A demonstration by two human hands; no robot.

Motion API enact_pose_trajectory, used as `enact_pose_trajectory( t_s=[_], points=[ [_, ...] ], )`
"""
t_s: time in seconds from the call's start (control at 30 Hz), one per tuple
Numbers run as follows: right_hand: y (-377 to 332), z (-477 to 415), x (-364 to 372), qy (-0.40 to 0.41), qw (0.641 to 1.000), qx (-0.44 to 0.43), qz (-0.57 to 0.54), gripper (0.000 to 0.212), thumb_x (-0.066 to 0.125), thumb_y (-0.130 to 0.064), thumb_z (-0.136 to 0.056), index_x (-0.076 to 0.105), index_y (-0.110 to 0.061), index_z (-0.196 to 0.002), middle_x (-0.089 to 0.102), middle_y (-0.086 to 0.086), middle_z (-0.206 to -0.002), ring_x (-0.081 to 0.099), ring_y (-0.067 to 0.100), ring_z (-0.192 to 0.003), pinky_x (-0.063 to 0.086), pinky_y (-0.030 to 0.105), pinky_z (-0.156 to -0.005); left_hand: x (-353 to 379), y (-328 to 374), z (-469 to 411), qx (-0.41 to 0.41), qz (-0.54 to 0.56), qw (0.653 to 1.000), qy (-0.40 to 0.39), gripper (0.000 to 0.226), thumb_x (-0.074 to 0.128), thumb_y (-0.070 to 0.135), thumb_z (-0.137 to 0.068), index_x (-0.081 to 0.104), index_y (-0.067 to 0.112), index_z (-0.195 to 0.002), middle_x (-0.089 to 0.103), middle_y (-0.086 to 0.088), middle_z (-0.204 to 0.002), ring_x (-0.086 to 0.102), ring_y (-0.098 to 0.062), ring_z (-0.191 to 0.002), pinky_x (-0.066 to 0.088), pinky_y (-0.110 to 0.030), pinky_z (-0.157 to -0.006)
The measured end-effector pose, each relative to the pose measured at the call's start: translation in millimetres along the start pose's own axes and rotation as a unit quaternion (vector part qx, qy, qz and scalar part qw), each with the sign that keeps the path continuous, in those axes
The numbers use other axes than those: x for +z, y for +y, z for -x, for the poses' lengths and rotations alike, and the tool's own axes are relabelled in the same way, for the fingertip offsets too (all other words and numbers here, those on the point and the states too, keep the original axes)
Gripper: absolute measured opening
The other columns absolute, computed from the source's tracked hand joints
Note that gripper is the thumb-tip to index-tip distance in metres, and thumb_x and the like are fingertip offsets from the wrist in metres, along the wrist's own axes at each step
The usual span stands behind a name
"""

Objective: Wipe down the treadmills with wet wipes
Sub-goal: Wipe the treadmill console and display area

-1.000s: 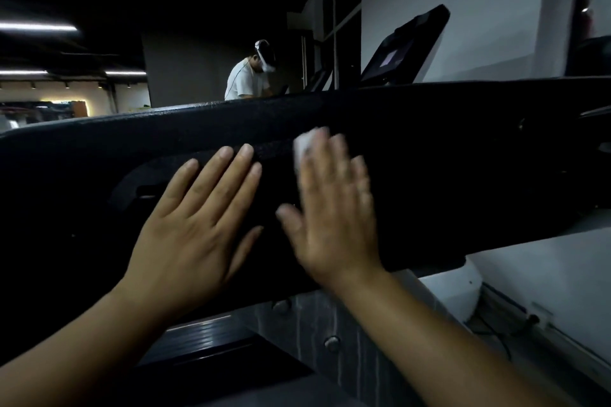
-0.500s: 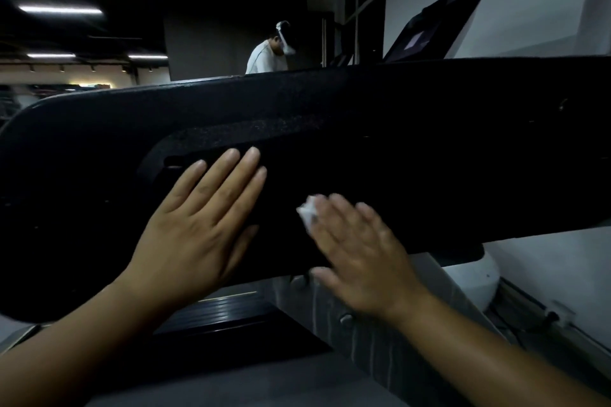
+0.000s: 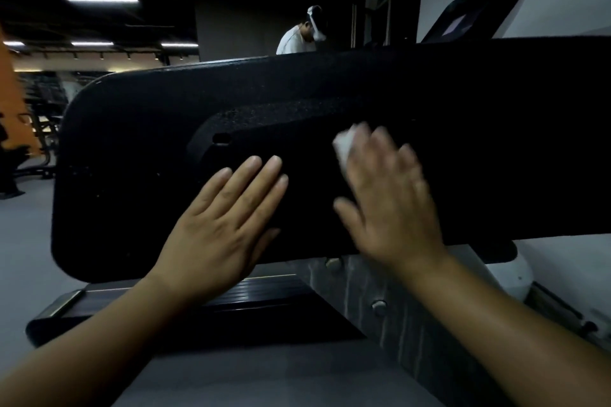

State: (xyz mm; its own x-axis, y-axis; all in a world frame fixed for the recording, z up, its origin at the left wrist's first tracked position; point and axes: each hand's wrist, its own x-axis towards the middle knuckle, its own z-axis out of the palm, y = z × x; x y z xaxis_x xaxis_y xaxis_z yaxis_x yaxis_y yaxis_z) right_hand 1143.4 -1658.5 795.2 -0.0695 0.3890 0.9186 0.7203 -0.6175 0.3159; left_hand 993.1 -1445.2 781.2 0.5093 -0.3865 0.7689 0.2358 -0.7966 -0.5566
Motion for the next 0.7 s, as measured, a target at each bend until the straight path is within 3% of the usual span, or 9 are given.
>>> enact_pose_trajectory(
  t_s=[0.07,0.1,0.2,0.3,0.4,0.5,0.6,0.7],
  points=[
    [-14,-34,-1,0.034,0.994,0.096,-0.041,0.069,0.038,-0.043,-0.103,0.023,-0.002,-0.156,0.018,0.020,-0.164,0.016,0.036,-0.152,0.005,0.047,-0.125,0,1,0,-0.004,0.000,1.000,-0.001,0.059,0.034,0.039,-0.110,0.024,0.009,-0.159,0.019,-0.012,-0.167,0.017,-0.029,-0.155,0.014,-0.045,-0.126],
    [-26,-41,1,0.039,0.995,0.082,-0.038,0.070,0.039,-0.044,-0.103,0.024,-0.001,-0.155,0.020,0.022,-0.162,0.018,0.038,-0.152,0.008,0.049,-0.124,-1,0,0,-0.002,0.002,1.000,-0.001,0.059,0.036,0.039,-0.109,0.025,0.009,-0.159,0.019,-0.012,-0.167,0.018,-0.029,-0.155,0.015,-0.045,-0.126],
    [-42,-10,12,-0.009,0.993,-0.115,-0.009,0.068,0.045,-0.042,-0.101,0.024,-0.005,-0.154,0.020,0.018,-0.163,0.019,0.033,-0.152,0.013,0.046,-0.125,-5,-5,4,0.003,0.012,1.000,-0.002,0.060,0.041,0.039,-0.108,0.029,0.009,-0.158,0.021,-0.011,-0.167,0.020,-0.028,-0.154,0.017,-0.045,-0.126],
    [-17,24,8,-0.044,0.983,-0.179,-0.019,0.058,0.049,-0.032,-0.099,0.033,-0.010,-0.150,0.025,0.014,-0.162,0.022,0.028,-0.152,0.015,0.042,-0.125,-7,-6,13,-0.016,0.014,1.000,-0.011,0.060,0.039,0.040,-0.108,0.026,0.010,-0.159,0.018,-0.010,-0.168,0.018,-0.027,-0.155,0.016,-0.044,-0.126],
    [13,28,-3,-0.050,0.985,-0.167,0.012,0.058,0.046,-0.030,-0.101,0.031,-0.013,-0.154,0.024,0.014,-0.163,0.021,0.030,-0.152,0.013,0.044,-0.125,-6,-5,16,-0.028,0.020,0.999,-0.015,0.060,0.038,0.040,-0.108,0.026,0.010,-0.159,0.016,-0.009,-0.168,0.017,-0.027,-0.155,0.014,-0.044,-0.126],
    [18,15,-15,-0.027,0.998,-0.062,0.018,0.052,0.044,-0.031,-0.103,0.037,-0.014,-0.151,0.021,0.019,-0.161,0.020,0.036,-0.150,0.010,0.049,-0.124,-5,-3,16,-0.034,0.022,0.999,-0.011,0.059,0.039,0.039,-0.108,0.026,0.011,-0.158,0.017,-0.008,-0.168,0.017,-0.027,-0.155,0.015,-0.043,-0.126],
    [-16,11,-15,0.018,0.999,0.029,-0.006,0.047,0.049,-0.013,-0.097,0.048,-0.008,-0.144,0.029,0.017,-0.150,0.033,0.036,-0.135,0.024,0.047,-0.116,-5,0,15,-0.043,0.025,0.999,-0.005,0.058,0.040,0.037,-0.108,0.028,0.010,-0.158,0.020,-0.009,-0.167,0.019,-0.027,-0.155,0.016,-0.044,-0.126],
    [-40,35,-8,-0.013,0.999,0.010,-0.028,0.056,0.052,-0.002,-0.087,0.044,-0.007,-0.142,0.036,0.011,-0.143,0.041,0.030,-0.125,0.034,0.041,-0.103,-9,1,18,-0.050,0.029,0.998,-0.010,0.057,0.040,0.036,-0.108,0.028,0.012,-0.158,0.020,-0.009,-0.167,0.018,-0.026,-0.155,0.017,-0.043,-0.126]
  ],
)
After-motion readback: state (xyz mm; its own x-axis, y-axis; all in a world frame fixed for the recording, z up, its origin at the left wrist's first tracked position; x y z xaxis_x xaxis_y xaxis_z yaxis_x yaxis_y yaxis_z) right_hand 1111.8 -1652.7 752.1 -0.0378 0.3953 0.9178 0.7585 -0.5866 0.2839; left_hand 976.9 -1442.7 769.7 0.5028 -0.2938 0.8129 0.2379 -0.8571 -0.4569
